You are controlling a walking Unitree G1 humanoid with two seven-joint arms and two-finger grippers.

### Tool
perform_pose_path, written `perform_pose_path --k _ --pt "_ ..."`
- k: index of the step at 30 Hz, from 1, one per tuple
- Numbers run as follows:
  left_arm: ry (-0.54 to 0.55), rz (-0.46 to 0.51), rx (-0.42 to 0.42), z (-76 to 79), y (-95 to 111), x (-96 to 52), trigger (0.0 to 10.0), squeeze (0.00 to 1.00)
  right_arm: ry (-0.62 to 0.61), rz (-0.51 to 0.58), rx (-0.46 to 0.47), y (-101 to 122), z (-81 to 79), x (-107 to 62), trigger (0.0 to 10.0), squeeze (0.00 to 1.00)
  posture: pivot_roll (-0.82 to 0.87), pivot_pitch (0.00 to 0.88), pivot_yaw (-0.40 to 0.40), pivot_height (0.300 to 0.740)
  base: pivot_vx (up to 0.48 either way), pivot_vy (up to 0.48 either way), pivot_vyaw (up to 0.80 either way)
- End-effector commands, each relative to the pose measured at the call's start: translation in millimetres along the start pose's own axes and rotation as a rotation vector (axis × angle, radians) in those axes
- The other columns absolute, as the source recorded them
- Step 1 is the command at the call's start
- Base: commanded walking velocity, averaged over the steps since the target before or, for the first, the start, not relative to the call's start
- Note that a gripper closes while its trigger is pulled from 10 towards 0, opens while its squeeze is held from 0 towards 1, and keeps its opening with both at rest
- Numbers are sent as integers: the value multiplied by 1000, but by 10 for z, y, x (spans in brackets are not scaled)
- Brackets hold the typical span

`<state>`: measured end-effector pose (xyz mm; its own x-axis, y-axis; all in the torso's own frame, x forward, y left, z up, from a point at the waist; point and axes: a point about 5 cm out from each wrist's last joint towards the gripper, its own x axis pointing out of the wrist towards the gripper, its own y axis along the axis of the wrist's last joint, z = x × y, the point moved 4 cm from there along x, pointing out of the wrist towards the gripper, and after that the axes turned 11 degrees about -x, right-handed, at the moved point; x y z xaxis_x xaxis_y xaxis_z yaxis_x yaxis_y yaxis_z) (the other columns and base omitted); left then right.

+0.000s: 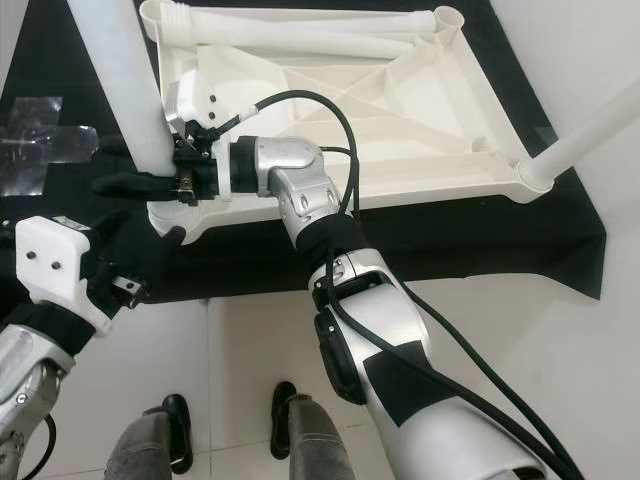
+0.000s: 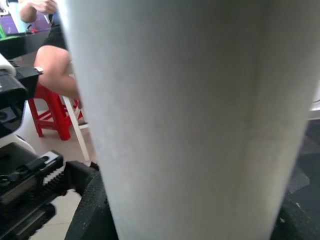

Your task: Building children table

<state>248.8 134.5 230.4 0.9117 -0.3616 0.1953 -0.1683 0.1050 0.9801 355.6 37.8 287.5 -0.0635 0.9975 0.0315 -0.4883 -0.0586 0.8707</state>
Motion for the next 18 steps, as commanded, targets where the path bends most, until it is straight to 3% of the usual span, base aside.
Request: perform_pose_path --k 1,5,7,8,9,11,12,13,15,16,18 --pt "-26 -11 -10 58 -28 -29 10000 0 -7 -49 35 -184 -67 -60 0 0 185 312 -141 740 0 0 0" --pt "-26 -11 -9 59 -26 -31 10000 0 -37 -72 23 -228 -51 -104 0 0 184 315 -140 740 0 0 0" --pt "-28 -15 -12 60 -32 -47 10000 0 -299 -210 60 -524 66 -318 0 0 171 321 -143 740 0 0 0" --pt "-28 -15 -12 60 -32 -47 10000 0 -299 -210 60 -524 66 -318 0 0 171 321 -143 740 0 0 0" --pt "-33 -19 -14 62 -30 -52 10000 0 -696 -297 139 -781 128 -539 0 0 168 335 -135 740 0 0 0" --pt "-33 -19 -14 62 -30 -52 10000 0 -696 -297 139 -781 128 -539 0 0 168 335 -135 740 0 0 0" --pt "-36 -22 -14 55 -33 -55 10000 0 -888 -375 206 -940 10 -671 0 0 171 342 -120 740 0 0 0" --pt "-35 -24 -15 40 -37 -52 10000 0 -982 -411 248 -970 -65 -694 0 0 156 315 -113 740 0 0 0" --pt "-35 -24 -15 40 -37 -52 10000 0 -982 -411 248 -970 -65 -694 0 0 156 315 -113 740 0 0 0" --pt "-35 -19 -12 17 -35 -22 10000 0 -938 -391 243 -891 -27 -509 0 0 166 309 -123 740 0 0 0" --pt "-36 -17 -10 14 -33 -9 10000 0 -917 -379 239 -869 14 -443 0 0 166 309 -123 740 0 0 0"
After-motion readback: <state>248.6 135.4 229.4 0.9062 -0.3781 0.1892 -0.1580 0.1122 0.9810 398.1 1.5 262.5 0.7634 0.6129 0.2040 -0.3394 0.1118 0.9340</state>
